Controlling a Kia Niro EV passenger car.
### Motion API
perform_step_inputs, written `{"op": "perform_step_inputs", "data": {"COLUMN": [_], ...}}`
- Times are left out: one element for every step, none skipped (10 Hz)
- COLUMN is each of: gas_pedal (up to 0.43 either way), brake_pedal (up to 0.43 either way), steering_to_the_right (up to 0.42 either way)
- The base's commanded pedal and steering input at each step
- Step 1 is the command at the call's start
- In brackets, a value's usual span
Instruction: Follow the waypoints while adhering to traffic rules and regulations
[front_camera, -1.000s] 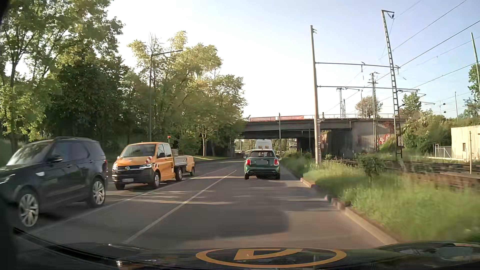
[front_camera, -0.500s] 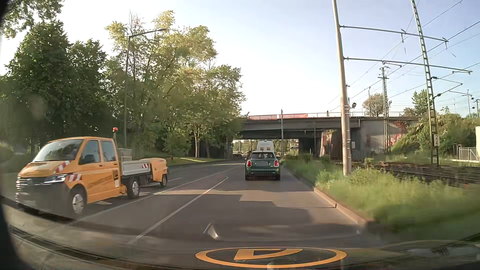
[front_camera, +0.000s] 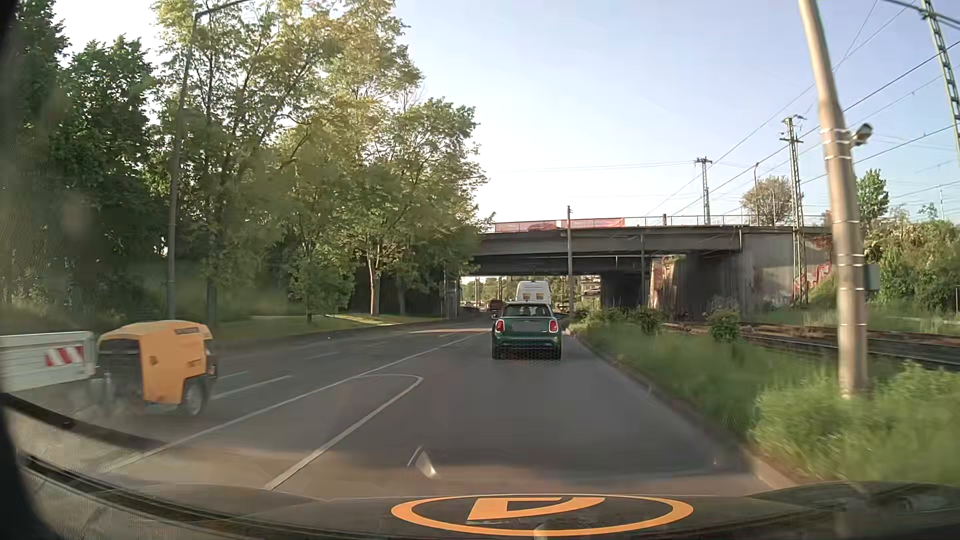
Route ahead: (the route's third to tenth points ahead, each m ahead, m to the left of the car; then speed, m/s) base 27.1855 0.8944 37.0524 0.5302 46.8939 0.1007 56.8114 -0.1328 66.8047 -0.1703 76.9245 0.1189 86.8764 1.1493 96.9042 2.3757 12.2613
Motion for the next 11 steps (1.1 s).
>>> {"op": "perform_step_inputs", "data": {"gas_pedal": [0.177, 0.177, 0.177, 0.177, 0.177, 0.177, 0.177, 0.177, 0.177, 0.177, 0.177], "brake_pedal": [0.0, 0.0, 0.0, 0.0, 0.0, 0.0, 0.0, 0.0, 0.0, 0.0, 0.0], "steering_to_the_right": [0.003, 0.003, 0.003, 0.002, 0.003, 0.003, 0.002, 0.003, 0.003, 0.003, 0.003]}}
